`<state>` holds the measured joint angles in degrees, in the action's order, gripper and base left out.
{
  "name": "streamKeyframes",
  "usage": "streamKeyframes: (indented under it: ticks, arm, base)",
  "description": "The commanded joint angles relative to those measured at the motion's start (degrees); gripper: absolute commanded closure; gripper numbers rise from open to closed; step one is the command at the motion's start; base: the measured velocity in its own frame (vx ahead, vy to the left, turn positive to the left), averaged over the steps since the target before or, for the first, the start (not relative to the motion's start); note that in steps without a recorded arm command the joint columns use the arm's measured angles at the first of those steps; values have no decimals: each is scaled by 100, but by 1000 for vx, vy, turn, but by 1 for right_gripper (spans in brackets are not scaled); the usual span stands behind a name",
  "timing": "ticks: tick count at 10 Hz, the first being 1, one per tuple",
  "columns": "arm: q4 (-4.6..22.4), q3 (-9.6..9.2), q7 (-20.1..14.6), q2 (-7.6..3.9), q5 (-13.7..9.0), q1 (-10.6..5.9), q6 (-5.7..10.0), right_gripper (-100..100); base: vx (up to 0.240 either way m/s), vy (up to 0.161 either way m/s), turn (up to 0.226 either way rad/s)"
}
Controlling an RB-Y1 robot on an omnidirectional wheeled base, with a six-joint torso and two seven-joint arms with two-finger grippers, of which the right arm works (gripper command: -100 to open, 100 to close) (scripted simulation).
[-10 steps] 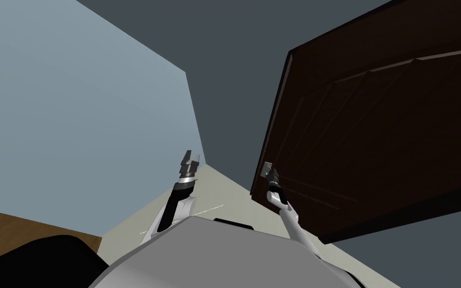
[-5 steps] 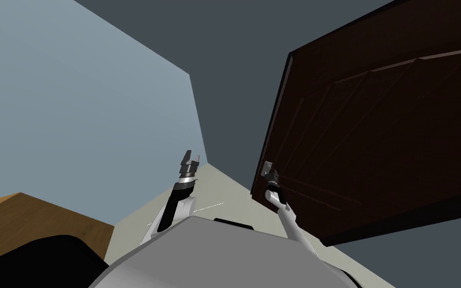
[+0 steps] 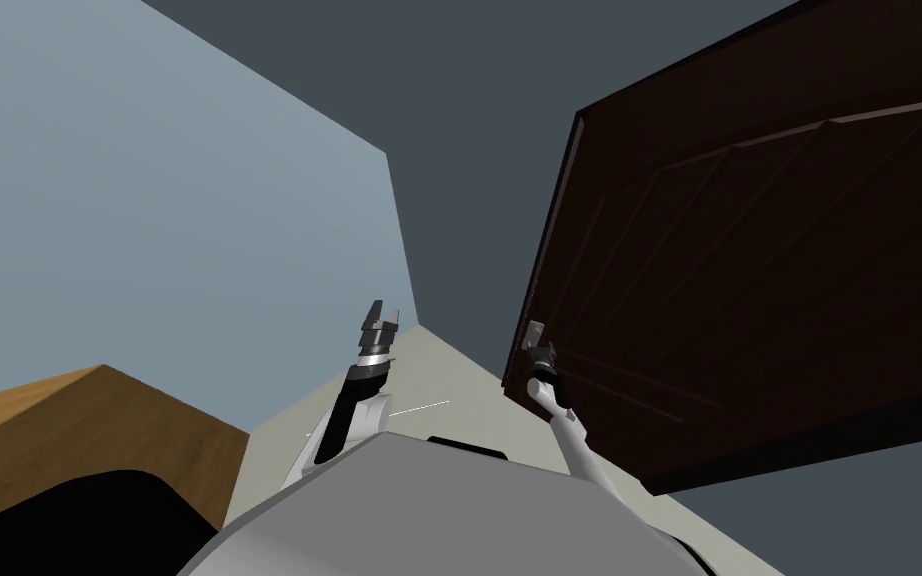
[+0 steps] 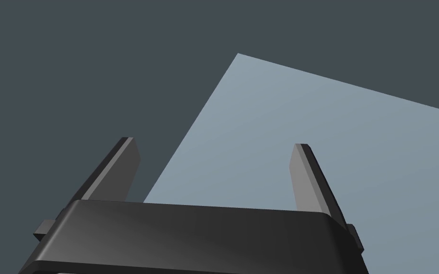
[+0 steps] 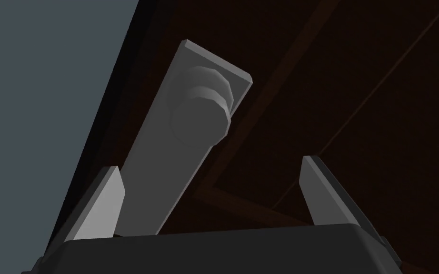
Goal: Pull the door open
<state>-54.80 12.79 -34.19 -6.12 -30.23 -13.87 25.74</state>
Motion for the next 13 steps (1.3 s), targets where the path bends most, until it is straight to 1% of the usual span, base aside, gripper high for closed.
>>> streamKeyframes:
  ticks: [1, 2, 3, 5, 6, 8, 11, 12, 13]
  arm:
    - [-38, 9, -286, 66, -197, -1, -2, -100]
    - [-67, 15, -441, 123, -359, -4, 0, -100]
    - [-67, 15, -538, 123, -359, -4, 0, -100]
    - [-119, 27, -898, 227, -651, -9, 3, -100]
    - [-119, 27, -942, 227, -651, -9, 3, -100]
    - [-163, 37, -1249, 311, -892, -13, 6, -100]
    - [-215, 49, -1577, 407, -1171, -19, 11, -100]
    - [-203, 44, -1495, 385, -1108, -16, 11, -100]
    - [-190, 65, -1671, 192, -1155, 51, -9, -100]
  base:
    - [-58, -26, 51]
    - [-74, -37, 96]
    - [-56, -24, 34]
    - [-63, -22, 62]
    - [-52, -22, 37]
    - [-54, -17, 60]
    - [-53, -14, 49]
    - [-23, -7, 10]
    - [80, 11, 111]
